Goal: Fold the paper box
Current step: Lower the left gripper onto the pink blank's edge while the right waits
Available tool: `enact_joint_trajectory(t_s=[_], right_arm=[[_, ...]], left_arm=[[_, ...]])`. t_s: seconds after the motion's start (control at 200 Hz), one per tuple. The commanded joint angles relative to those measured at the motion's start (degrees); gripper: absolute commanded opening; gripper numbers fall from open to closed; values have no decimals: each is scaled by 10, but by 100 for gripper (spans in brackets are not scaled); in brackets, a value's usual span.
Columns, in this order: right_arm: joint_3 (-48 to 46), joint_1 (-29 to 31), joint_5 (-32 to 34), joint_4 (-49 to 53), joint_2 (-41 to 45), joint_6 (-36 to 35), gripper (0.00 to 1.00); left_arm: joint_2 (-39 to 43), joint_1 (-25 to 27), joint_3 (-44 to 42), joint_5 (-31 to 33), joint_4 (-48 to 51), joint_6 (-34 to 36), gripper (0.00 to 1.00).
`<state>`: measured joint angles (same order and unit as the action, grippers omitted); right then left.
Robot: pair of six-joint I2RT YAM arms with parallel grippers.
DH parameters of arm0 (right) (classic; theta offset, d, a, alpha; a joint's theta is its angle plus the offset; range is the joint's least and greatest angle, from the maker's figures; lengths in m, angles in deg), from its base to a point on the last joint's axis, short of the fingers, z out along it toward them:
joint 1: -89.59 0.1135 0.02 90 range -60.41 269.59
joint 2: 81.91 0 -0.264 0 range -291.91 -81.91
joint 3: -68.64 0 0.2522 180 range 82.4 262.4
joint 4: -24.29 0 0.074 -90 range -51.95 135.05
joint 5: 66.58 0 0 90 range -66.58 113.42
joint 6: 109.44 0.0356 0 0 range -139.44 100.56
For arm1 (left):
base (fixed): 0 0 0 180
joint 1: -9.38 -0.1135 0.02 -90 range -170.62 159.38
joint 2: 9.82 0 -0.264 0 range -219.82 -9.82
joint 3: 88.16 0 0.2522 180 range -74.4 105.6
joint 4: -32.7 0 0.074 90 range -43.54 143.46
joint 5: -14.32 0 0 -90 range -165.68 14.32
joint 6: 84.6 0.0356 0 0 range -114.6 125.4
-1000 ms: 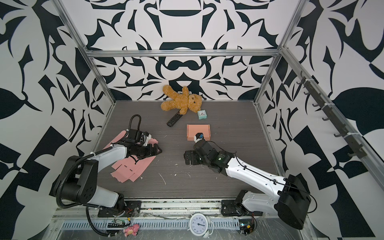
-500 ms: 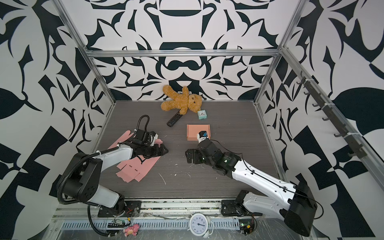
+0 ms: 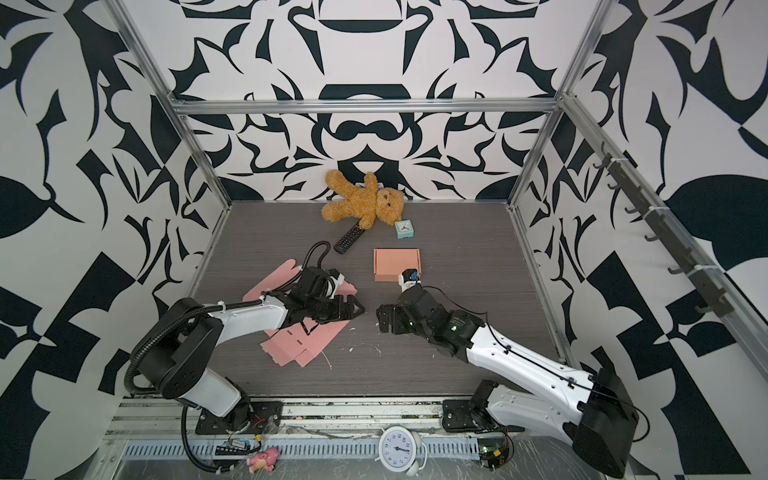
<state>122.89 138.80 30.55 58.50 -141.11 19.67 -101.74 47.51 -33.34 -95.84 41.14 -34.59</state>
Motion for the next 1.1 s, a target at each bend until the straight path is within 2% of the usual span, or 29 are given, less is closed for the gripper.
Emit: enact_joint_trajectory(t_s=[0.0,0.27,0.435,0.575,0.76,0.865,1.095], right_arm=[[-14,1,17,0,19,10,100],[-65,1,34,-5,21,19,100],[-82,1,33,-5,5,26,100],[-90,1,31,-15,7,29,100],[-92,1,17,-28,-7,30,100],[-94,1,12,-36,-11,31,100],[-89,2,13,-33,-8,28,99]], left_arm=[[-38,25,1,-18,-12,-61,92],[-40,36,38,-45,-19,-33,92],[14,30,69,2,89,36,92],[66,-20,63,26,163,71,93],[121,-104,26,32,208,96,93],[134,-140,3,43,215,99,93],[170,-180,-70,123,190,72,92]])
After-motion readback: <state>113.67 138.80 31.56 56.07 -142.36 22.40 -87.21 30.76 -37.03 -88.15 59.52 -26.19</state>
